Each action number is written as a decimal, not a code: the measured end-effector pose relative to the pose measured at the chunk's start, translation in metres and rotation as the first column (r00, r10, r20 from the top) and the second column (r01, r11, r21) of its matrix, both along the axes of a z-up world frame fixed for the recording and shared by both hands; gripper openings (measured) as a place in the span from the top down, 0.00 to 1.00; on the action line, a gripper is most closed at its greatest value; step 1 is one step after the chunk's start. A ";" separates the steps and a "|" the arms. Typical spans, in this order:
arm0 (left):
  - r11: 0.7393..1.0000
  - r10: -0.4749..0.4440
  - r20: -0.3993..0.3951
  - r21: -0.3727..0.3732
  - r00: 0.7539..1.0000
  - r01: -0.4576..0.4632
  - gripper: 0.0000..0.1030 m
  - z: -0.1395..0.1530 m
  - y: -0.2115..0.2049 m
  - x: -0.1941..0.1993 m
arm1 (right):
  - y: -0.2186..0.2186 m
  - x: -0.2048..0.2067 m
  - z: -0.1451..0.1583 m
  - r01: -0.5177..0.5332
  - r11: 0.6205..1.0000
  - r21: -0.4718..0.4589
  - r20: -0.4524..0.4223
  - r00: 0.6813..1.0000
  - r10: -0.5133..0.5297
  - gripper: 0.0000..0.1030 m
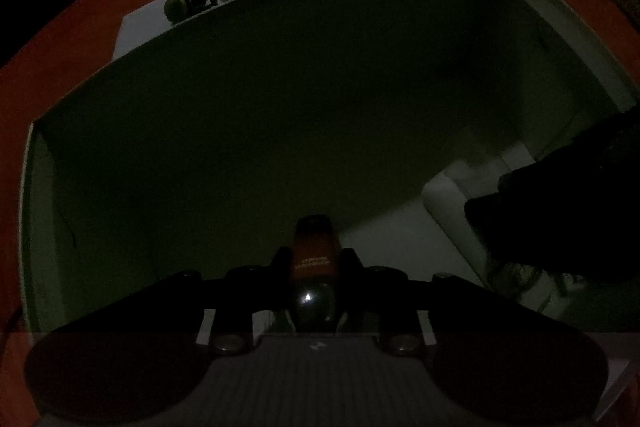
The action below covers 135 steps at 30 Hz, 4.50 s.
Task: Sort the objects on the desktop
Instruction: 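Lower the bottle and tube into the box and open both tools, then withdraw both open tools from the box back over the paper sheet, then grasp the black cylinder with the right tool while the left approaches the dark stones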
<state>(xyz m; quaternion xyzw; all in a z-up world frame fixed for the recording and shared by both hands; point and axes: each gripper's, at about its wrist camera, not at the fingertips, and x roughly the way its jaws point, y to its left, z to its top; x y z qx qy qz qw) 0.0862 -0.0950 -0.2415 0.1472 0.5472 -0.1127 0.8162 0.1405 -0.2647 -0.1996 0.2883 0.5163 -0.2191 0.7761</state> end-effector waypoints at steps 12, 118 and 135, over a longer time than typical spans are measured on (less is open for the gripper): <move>0.998 0.021 0.023 -0.057 1.000 -0.020 0.64 0.023 0.010 0.003 | 0.001 0.010 0.023 0.025 0.999 0.038 0.071 0.997 -0.028 0.59; 0.924 0.342 0.038 -0.197 0.939 -0.329 0.18 0.076 0.112 0.201 | -0.154 0.081 0.116 0.062 0.994 -0.095 0.282 0.959 -0.033 0.37; 0.931 0.345 0.055 -0.151 0.937 -0.333 0.21 0.052 0.103 0.230 | -0.136 0.144 0.067 -0.010 0.998 -0.059 0.246 0.969 0.024 0.37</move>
